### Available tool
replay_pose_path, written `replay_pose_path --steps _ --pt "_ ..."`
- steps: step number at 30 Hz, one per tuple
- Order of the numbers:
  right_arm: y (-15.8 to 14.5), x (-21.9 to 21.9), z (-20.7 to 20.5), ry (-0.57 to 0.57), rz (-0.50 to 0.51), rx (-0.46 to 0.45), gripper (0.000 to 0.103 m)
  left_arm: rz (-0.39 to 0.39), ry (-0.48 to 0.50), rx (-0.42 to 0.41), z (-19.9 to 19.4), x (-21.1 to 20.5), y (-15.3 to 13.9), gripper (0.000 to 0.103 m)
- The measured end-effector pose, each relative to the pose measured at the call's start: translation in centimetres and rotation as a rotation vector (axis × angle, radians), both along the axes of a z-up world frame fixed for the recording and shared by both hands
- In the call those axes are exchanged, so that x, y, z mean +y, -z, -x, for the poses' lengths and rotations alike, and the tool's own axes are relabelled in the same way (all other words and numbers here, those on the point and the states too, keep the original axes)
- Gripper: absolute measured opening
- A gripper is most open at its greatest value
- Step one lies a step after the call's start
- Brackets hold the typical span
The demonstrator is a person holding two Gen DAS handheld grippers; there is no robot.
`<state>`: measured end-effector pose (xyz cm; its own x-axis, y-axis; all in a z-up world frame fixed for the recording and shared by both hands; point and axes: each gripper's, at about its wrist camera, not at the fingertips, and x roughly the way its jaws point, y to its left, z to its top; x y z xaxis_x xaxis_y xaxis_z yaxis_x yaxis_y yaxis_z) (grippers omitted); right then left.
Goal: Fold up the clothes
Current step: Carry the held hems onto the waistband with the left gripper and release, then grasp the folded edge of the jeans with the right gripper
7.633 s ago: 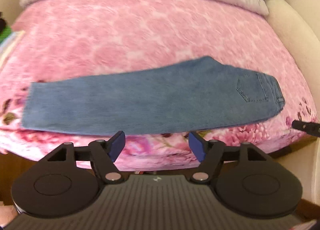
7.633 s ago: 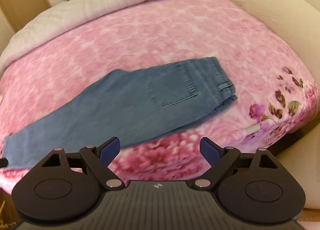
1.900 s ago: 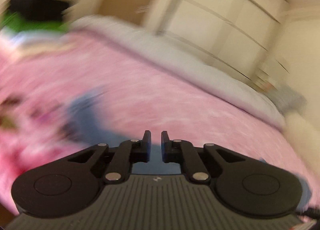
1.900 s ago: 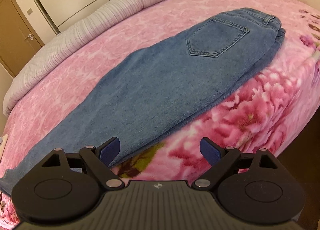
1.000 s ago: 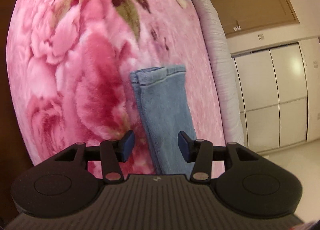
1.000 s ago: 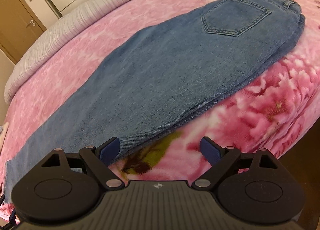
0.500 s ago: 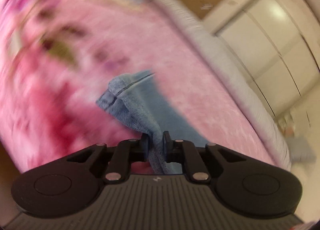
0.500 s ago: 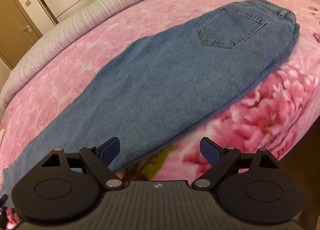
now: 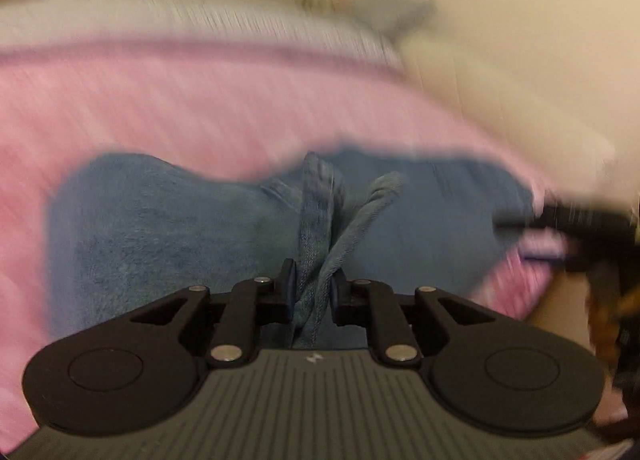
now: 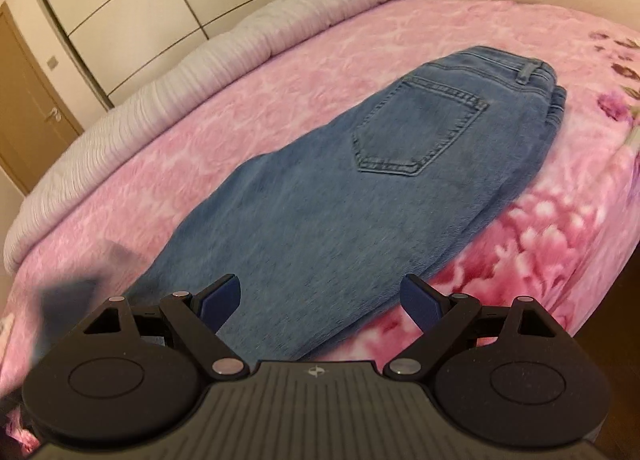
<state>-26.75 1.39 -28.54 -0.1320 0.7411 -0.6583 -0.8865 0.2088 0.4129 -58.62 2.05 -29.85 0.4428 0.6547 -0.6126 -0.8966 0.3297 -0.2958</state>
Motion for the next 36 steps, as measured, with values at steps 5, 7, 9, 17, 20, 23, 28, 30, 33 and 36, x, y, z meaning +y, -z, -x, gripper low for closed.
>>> replay_pose_path --steps 5,7,9,17,20,23,28,30,33,36 --pt "0.2 -0.3 -0.9 -0.02 -0.02 0.106 0.09 0.038 -0.017 -0.07 3.2 -0.8 -1.4 0.019" --pt "0.5 -0.2 -0.6 -0.06 -0.021 0.203 0.089 0.024 -0.032 -0.094 4.8 -2.1 -3.5 0.028" --pt "1.1 0.3 0.4 -0.123 -0.011 0.343 0.089 0.006 -0.024 -0.055 6.2 -2.4 -4.8 0.038" --pt "5.1 1.1 4.1 -0.194 0.158 0.764 0.069 0.042 -0.145 -0.053 10.4 -3.0 -4.7 0.035" --pt "6.5 0.9 4.7 -0.168 0.207 0.854 0.064 0.047 -0.141 -0.054 10.7 -3.2 -4.4 0.036" --pt "7.2 1.3 5.3 -0.152 0.238 0.879 0.05 0.047 -0.139 -0.062 11.1 -3.6 -4.3 0.036" --pt "8.0 2.1 6.0 -0.11 0.237 0.836 0.05 0.062 -0.157 -0.075 12.0 -3.9 -3.7 0.036" --pt "8.2 2.5 6.3 -0.099 0.231 0.82 0.05 0.069 -0.165 -0.08 12.4 -3.9 -3.4 0.037" --pt "7.5 3.6 7.5 -0.133 0.177 0.714 0.037 0.084 -0.175 -0.103 12.6 -3.7 -3.0 0.037" --pt "6.6 4.5 9.1 -0.187 0.138 0.547 0.014 0.089 -0.174 -0.111 12.5 -3.4 -3.2 0.037"
